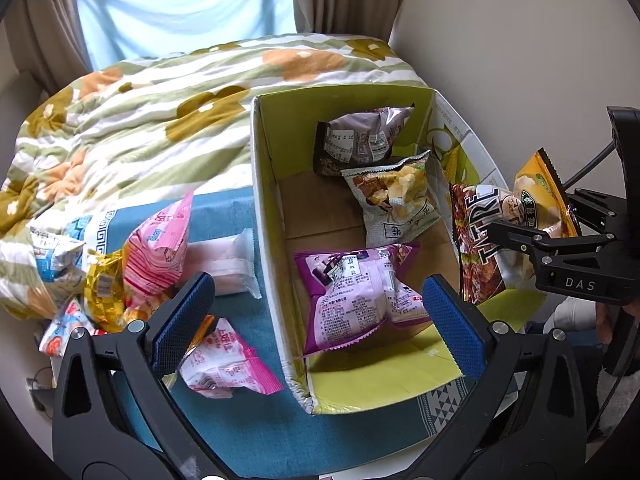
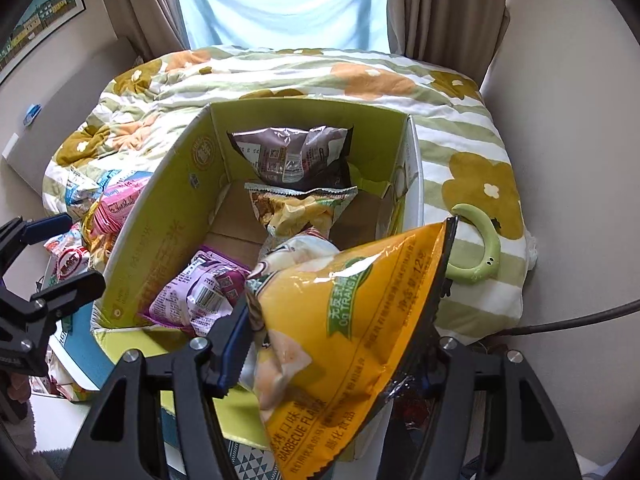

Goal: Organize snacks
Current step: 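Withdraw both tools from the box toward the remaining snacks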

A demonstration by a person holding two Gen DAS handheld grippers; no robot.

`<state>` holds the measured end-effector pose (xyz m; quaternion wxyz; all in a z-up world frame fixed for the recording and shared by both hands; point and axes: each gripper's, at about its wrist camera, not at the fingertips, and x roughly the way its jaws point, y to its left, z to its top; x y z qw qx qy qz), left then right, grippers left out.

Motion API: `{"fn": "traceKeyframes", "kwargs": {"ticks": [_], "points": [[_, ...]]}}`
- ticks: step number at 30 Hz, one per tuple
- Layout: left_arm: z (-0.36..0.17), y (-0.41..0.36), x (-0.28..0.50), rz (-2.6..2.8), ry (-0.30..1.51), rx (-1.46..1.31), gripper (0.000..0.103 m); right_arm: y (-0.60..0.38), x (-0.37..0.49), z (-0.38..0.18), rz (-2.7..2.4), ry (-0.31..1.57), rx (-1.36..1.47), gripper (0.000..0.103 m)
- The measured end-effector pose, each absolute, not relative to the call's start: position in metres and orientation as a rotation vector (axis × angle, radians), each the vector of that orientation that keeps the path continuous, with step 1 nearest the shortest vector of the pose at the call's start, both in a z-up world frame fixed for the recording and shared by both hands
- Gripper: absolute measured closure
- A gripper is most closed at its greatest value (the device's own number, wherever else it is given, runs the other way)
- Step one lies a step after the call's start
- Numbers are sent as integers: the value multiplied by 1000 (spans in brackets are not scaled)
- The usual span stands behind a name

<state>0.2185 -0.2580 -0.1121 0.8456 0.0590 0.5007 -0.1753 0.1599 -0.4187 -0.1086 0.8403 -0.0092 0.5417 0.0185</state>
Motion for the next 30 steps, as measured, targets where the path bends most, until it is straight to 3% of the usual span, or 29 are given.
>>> {"fn": "traceKeyframes", "kwargs": {"ticks": [3, 5, 14, 30], "points": [[-117, -255, 221, -368, 1066, 115, 1, -417, 161, -114, 42, 1152, -25, 33], [-121, -254, 221, -365, 1072, 114, 1, -417, 159, -113, 35, 1132, -32, 0], [-123, -254, 210, -364, 1080, 122, 1, -417, 137, -107, 26, 1071, 28, 0], [-36, -217, 154, -236, 913, 73, 1, -387, 105, -34, 132, 905, 14, 0]]}}
